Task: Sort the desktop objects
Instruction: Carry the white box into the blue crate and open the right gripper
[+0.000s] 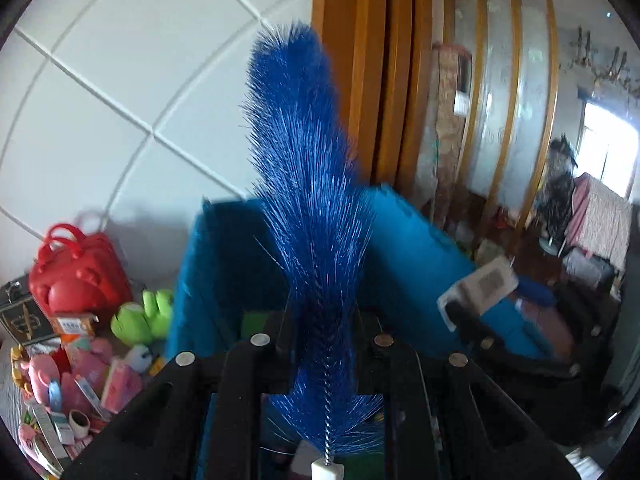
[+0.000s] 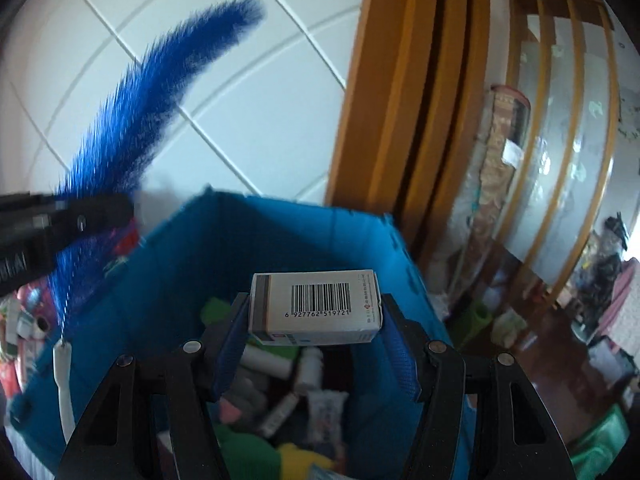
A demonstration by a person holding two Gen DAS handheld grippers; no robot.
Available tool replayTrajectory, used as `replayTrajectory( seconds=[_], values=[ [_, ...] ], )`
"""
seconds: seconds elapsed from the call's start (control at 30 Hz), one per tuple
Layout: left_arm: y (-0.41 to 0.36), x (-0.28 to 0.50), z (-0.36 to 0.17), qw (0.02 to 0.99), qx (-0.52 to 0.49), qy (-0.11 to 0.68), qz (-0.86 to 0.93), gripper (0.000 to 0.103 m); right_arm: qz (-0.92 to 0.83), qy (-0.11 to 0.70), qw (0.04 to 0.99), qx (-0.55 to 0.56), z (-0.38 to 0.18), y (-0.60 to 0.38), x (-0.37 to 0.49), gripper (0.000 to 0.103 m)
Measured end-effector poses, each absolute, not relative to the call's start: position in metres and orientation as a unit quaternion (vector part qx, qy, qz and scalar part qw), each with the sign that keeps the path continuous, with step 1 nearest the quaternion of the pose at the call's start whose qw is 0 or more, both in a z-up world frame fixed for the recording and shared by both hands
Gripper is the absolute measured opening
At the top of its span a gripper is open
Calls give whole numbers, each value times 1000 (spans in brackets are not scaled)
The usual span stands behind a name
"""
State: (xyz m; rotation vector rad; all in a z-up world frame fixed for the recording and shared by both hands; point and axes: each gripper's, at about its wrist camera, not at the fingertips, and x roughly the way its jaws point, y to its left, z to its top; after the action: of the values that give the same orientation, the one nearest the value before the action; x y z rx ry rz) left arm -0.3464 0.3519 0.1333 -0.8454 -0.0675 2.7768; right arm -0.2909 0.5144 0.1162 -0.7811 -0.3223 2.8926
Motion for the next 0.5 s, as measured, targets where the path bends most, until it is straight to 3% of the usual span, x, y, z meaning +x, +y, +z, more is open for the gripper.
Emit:
replayTrajectory(
  seconds=[0.2,0.4,0.47,0.5],
  values=[
    [386,-347,85,116,-351,2,929,20,938,-135,54,-314,86,531,-286,63],
    [390,-324,72,115,-357,11,927,27,933,-146,38,-326,69,534,-273,63],
    [391,-314,73,111,-353,12,929,36,933,-153,42,-323,70,532,-269,64],
    [390,-308,74,111,-346,8,931,47,933,-154,41,-323,69,533,-267,64]
  ],
)
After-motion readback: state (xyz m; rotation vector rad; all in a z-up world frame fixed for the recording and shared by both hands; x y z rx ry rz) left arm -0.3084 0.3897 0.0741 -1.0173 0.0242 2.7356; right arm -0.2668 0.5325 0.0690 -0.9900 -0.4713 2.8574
